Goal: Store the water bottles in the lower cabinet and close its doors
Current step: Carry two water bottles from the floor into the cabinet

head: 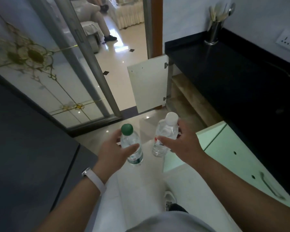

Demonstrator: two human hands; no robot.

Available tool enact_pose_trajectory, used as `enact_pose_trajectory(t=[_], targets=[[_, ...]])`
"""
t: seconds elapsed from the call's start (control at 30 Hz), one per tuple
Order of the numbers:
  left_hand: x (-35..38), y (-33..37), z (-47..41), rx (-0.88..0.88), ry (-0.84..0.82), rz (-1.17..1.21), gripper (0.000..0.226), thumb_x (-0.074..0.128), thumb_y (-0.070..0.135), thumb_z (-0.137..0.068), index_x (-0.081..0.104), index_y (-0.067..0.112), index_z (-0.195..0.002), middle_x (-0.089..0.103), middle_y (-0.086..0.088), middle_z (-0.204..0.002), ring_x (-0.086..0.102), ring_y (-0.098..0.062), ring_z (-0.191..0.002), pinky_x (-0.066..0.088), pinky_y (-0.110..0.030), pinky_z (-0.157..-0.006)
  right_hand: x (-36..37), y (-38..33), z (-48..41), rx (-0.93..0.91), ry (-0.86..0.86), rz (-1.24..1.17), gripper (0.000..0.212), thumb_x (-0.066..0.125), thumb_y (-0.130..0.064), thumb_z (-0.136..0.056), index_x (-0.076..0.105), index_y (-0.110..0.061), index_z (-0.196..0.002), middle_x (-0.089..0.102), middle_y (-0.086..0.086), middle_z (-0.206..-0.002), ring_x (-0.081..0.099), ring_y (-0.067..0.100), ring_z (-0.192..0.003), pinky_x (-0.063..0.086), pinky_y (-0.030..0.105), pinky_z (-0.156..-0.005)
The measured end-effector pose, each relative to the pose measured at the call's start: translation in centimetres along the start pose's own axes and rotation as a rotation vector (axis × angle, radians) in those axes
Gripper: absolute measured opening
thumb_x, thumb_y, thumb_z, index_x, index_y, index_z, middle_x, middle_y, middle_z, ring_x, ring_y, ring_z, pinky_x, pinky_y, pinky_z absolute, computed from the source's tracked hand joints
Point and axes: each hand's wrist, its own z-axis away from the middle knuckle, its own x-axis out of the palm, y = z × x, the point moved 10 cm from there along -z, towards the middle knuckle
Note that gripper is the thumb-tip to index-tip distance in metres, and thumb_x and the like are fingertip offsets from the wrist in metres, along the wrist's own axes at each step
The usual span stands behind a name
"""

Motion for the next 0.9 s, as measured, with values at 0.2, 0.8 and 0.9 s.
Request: enact_pose_trajectory(t=[0.2, 0.8, 0.9], targets=[[2.0, 2.2, -6.6, 0.010, -0.046, 0.012, 0.058, 0.087, 0.029, -0.074, 0.055, 0.042, -0.120, 0.064, 0.018, -0.112, 0.062, -0.004, -0.105, 0.056, -0.029, -0.086, -0.2, -0.2, -6.8, -0.017, 0.002, -0.002, 0.066, 0.087, -0.046, -0.064, 0.046, -0.053, -0.116, 0.060, -0.020, -0.114, 0.060, 0.009, -0.106, 0.054, 0.041, -0.094], [-1.7, -1.7, -29.3, 0.122, -0.357, 0.068, 0.046, 0.089, 0.017, -0.070, 0.064, 0.045, -0.097, 0.073, 0.019, -0.091, 0.068, 0.004, -0.086, 0.057, -0.022, -0.078, 4.9, -2.9, -19.8, 0.140, 0.474, 0.103, 0.057, 0.087, -0.036, -0.069, 0.057, -0.036, -0.118, 0.064, -0.017, -0.105, 0.063, 0.003, -0.095, 0.057, 0.034, -0.084], [-1.9, -2.6, -33.6, 0.120, -0.451, 0.068, 0.043, 0.088, 0.021, -0.071, 0.065, 0.043, -0.099, 0.073, 0.019, -0.094, 0.070, -0.002, -0.089, 0.060, -0.033, -0.085, 6.4, -4.5, -21.3, 0.152, 0.524, 0.118, 0.052, 0.087, -0.033, -0.071, 0.054, -0.040, -0.111, 0.062, -0.022, -0.099, 0.060, -0.010, -0.094, 0.050, 0.012, -0.073]])
